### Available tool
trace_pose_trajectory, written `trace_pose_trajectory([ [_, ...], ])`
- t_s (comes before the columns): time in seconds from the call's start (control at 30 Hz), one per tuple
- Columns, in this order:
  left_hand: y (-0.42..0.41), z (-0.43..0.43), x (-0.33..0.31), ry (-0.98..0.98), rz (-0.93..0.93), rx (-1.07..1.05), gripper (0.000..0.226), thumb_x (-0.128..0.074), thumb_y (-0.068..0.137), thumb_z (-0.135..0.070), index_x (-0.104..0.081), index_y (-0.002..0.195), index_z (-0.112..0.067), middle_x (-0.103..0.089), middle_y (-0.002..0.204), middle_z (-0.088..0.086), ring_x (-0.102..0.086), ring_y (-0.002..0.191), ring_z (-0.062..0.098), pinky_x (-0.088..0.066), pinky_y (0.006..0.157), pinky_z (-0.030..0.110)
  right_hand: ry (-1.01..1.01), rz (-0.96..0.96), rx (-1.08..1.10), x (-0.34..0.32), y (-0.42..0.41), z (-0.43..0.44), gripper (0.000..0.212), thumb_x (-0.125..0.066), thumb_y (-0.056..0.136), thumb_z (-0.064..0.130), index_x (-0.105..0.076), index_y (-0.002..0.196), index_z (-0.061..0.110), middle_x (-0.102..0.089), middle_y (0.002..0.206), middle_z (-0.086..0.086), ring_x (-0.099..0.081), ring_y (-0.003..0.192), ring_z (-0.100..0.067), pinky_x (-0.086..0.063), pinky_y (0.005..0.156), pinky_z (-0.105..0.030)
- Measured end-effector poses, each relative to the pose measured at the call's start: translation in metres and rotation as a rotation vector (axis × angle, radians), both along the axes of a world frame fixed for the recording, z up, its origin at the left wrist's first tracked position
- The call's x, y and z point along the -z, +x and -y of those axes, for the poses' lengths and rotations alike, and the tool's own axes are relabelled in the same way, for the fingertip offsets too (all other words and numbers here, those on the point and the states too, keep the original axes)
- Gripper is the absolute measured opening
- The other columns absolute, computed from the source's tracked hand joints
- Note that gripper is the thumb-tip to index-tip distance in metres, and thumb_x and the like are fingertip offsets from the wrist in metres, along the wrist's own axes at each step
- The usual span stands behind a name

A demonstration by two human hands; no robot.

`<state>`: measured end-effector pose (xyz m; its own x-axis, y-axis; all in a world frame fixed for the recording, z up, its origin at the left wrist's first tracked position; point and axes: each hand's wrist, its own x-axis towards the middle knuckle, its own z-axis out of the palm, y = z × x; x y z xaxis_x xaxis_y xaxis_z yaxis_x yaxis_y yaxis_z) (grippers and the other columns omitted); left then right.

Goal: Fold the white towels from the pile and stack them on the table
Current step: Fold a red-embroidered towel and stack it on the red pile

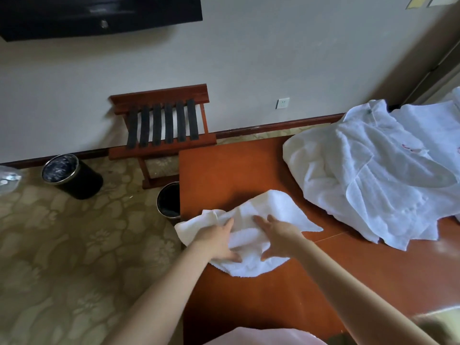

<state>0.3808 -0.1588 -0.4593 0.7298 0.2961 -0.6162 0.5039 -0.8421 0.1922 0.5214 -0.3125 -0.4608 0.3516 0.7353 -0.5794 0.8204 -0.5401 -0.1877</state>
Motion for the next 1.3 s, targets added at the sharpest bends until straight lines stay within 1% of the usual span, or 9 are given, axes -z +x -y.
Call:
trace_pose_trajectory([
  [0.1, 0.005, 0.017, 0.02, 0.163, -0.01, 0.041, 0.081, -0.061, 0.073, -0.06, -0.032, 0.137, -0.019, -0.055, 0.125, 0.008, -0.055, 0.107, 0.028, -0.046, 0.086, 0.038, -0.059, 0.089, -0.018, 0.027, -0.011, 0.008, 0.092, -0.068, 0.082, 0.045, -0.007, 0.151, 0.033, -0.034, 0.14, -0.004, -0.06, 0.09, -0.025, -0.048, 0.064, -0.03],
  [0.27, 0.025, -0.002, 0.036, 0.2, 0.089, -0.037, 0.037, -0.053, 0.088, -0.039, -0.049, 0.119, -0.02, -0.057, 0.116, 0.005, -0.057, 0.1, 0.022, -0.048, 0.085, 0.033, 0.164, 0.147, 0.029, 0.03, 0.01, -0.011, 0.043, -0.044, 0.09, 0.022, -0.045, 0.133, 0.025, -0.054, 0.098, 0.0, -0.053, 0.068, -0.022, -0.048, 0.058, -0.035],
  [0.43, 0.058, -0.053, 0.029, 0.192, 0.125, -0.128, 0.036, -0.061, 0.083, -0.032, -0.052, 0.115, -0.018, -0.061, 0.106, 0.006, -0.06, 0.093, 0.025, -0.041, 0.069, 0.032, 0.219, 0.198, -0.01, 0.017, 0.05, -0.07, 0.023, -0.047, 0.086, 0.016, -0.053, 0.109, 0.019, -0.043, 0.081, 0.004, -0.051, 0.063, -0.024, -0.036, 0.05, -0.031],
  [0.6, 0.098, -0.106, 0.024, 0.366, 0.17, -0.115, 0.041, -0.053, 0.087, -0.035, -0.048, 0.126, -0.022, -0.054, 0.118, 0.01, -0.054, 0.102, 0.029, -0.048, 0.078, 0.034, 0.287, 0.234, -0.021, 0.008, 0.091, -0.128, 0.021, -0.046, 0.087, 0.014, -0.054, 0.106, 0.015, -0.043, 0.082, 0.002, -0.049, 0.061, -0.024, -0.037, 0.05, -0.032],
  [0.67, 0.116, -0.127, 0.016, 0.362, 0.182, -0.137, 0.046, -0.051, 0.089, -0.032, -0.042, 0.134, -0.024, -0.055, 0.117, 0.01, -0.058, 0.095, 0.029, -0.047, 0.063, 0.033, 0.325, 0.26, -0.008, 0.001, 0.108, -0.15, 0.021, -0.046, 0.085, 0.012, -0.054, 0.104, 0.013, -0.041, 0.081, 0.001, -0.045, 0.059, -0.023, -0.032, 0.049, -0.031],
  [0.73, 0.134, -0.149, 0.005, 0.39, 0.218, -0.155, 0.045, -0.051, 0.089, -0.027, -0.041, 0.132, -0.024, -0.061, 0.105, 0.007, -0.061, 0.081, 0.026, -0.04, 0.052, 0.029, 0.363, 0.287, 0.0, -0.009, 0.123, -0.171, 0.022, -0.046, 0.084, 0.009, -0.054, 0.105, 0.012, -0.04, 0.081, 0.001, -0.045, 0.059, -0.024, -0.029, 0.048, -0.03],
  [0.93, 0.175, -0.195, -0.036, 0.56, 0.387, -0.204, 0.044, -0.058, 0.086, -0.021, -0.045, 0.127, -0.017, -0.063, 0.083, 0.006, -0.06, 0.072, 0.026, -0.035, 0.055, 0.03, 0.526, 0.446, 0.049, -0.054, 0.157, -0.218, 0.027, -0.05, 0.079, 0.001, -0.06, 0.103, 0.01, -0.057, 0.094, -0.006, -0.052, 0.063, -0.028, -0.02, 0.047, -0.023],
  [1.1, 0.199, -0.218, -0.076, 0.719, 0.476, -0.226, 0.044, -0.068, 0.079, -0.024, -0.053, 0.119, -0.014, -0.034, 0.051, -0.004, -0.042, 0.053, 0.02, -0.029, 0.054, 0.029, 0.602, 0.547, 0.076, -0.089, 0.175, -0.236, 0.031, -0.05, 0.078, -0.001, -0.056, 0.106, 0.011, -0.056, 0.092, -0.006, -0.05, 0.062, -0.029, -0.021, 0.047, -0.026],
  [1.3, 0.198, -0.22, -0.093, 0.657, 0.473, -0.303, 0.066, -0.064, 0.082, -0.024, -0.032, 0.139, -0.013, -0.067, 0.084, 0.004, -0.064, 0.077, 0.024, -0.036, 0.063, 0.031, 0.59, 0.468, 0.069, -0.103, 0.177, -0.231, 0.043, -0.051, 0.073, -0.004, -0.049, 0.112, 0.013, -0.055, 0.094, -0.006, -0.054, 0.067, -0.03, -0.026, 0.048, -0.026],
])
